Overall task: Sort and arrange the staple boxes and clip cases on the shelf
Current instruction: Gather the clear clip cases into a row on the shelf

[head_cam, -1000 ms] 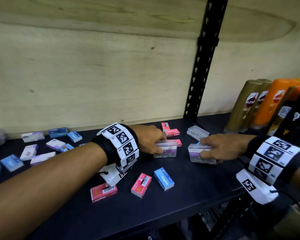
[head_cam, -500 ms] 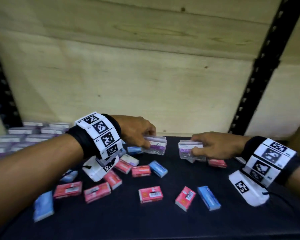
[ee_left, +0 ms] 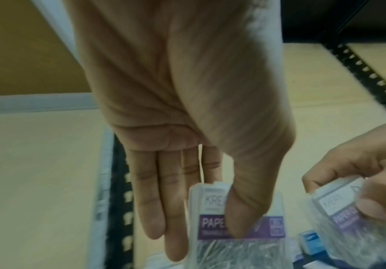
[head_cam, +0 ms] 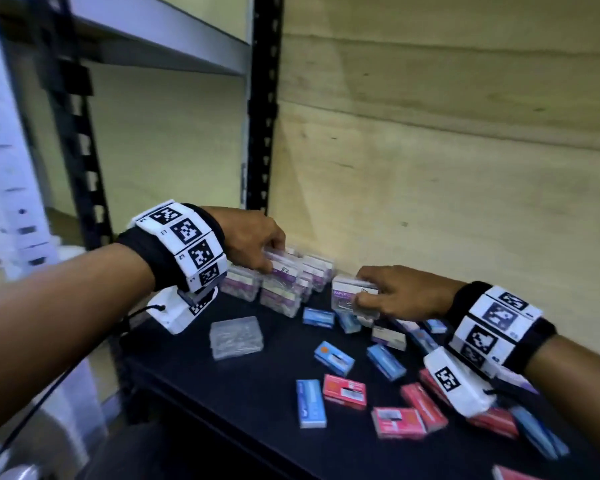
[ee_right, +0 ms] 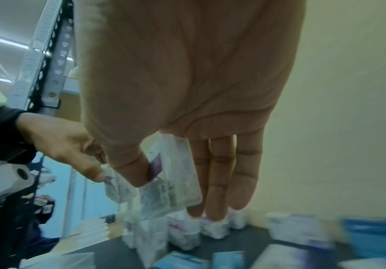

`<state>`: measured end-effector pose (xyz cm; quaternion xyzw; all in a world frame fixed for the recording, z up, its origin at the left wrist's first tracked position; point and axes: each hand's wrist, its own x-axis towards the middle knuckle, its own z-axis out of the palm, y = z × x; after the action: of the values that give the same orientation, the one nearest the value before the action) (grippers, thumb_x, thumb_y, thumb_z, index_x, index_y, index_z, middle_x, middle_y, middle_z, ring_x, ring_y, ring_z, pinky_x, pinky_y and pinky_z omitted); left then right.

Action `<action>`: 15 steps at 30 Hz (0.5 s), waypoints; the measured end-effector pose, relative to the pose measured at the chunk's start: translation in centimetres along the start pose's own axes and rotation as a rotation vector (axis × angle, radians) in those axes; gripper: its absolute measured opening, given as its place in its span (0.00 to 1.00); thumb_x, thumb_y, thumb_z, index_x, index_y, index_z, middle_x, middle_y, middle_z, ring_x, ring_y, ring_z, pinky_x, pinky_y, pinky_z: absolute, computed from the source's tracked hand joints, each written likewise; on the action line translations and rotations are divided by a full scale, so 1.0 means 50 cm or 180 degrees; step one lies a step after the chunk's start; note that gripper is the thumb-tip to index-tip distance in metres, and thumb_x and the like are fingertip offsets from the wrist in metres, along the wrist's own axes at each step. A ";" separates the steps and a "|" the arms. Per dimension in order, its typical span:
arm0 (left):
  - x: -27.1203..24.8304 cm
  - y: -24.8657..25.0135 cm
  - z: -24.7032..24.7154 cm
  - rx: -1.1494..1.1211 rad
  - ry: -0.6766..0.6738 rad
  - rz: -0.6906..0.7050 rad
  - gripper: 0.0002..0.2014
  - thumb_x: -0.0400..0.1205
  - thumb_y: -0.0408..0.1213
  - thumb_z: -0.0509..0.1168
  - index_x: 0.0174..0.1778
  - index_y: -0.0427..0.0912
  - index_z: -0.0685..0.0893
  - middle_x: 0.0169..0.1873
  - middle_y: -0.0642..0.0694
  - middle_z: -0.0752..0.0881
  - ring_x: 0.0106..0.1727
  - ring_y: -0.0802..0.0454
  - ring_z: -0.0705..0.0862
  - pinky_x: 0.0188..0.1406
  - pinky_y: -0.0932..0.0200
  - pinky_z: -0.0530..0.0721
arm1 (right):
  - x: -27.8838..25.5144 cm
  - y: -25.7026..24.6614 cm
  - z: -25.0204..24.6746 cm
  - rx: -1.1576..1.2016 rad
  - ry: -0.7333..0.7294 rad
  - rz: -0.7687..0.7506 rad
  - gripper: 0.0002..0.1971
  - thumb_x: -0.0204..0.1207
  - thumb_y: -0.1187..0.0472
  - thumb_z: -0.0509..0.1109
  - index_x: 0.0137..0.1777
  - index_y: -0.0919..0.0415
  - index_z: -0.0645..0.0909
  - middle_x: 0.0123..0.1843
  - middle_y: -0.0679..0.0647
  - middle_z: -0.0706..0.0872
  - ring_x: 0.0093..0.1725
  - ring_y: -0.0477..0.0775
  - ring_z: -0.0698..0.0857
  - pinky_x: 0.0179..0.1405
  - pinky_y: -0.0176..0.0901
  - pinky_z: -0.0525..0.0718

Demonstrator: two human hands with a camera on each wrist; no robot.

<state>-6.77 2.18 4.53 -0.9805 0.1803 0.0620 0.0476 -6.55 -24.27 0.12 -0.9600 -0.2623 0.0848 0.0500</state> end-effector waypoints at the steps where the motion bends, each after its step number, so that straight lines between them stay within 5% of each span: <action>1: -0.008 -0.026 0.006 0.0016 -0.0027 -0.0118 0.19 0.80 0.48 0.69 0.66 0.49 0.78 0.53 0.53 0.79 0.50 0.51 0.78 0.49 0.58 0.77 | 0.029 -0.022 0.006 -0.0035 -0.0016 -0.0107 0.14 0.82 0.41 0.62 0.59 0.48 0.75 0.55 0.44 0.80 0.54 0.49 0.80 0.54 0.43 0.75; 4: -0.018 -0.078 0.023 0.0030 -0.0144 -0.0367 0.18 0.79 0.46 0.71 0.65 0.52 0.79 0.58 0.52 0.80 0.52 0.52 0.78 0.51 0.57 0.77 | 0.088 -0.077 0.018 -0.0109 -0.0032 -0.0290 0.18 0.82 0.42 0.62 0.63 0.52 0.77 0.60 0.48 0.77 0.60 0.52 0.77 0.62 0.45 0.74; 10: -0.018 -0.119 0.047 0.0057 -0.0475 -0.0570 0.17 0.78 0.38 0.74 0.63 0.49 0.83 0.57 0.52 0.83 0.51 0.53 0.78 0.47 0.60 0.74 | 0.151 -0.157 0.026 -0.0164 -0.0007 -0.0327 0.21 0.83 0.42 0.60 0.67 0.55 0.77 0.67 0.56 0.81 0.61 0.56 0.79 0.59 0.43 0.75; 15: -0.010 -0.126 0.063 -0.0033 -0.0495 -0.0620 0.20 0.75 0.36 0.76 0.63 0.46 0.83 0.57 0.50 0.83 0.52 0.53 0.79 0.48 0.61 0.75 | 0.172 -0.190 0.031 -0.0226 0.0019 -0.0276 0.16 0.80 0.42 0.66 0.55 0.54 0.76 0.52 0.52 0.82 0.49 0.54 0.80 0.46 0.43 0.75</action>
<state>-5.27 8.59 1.96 -0.9858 0.0795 0.1339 0.0622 -4.27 -11.66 -1.25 -0.9491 -0.3063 0.0703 0.0204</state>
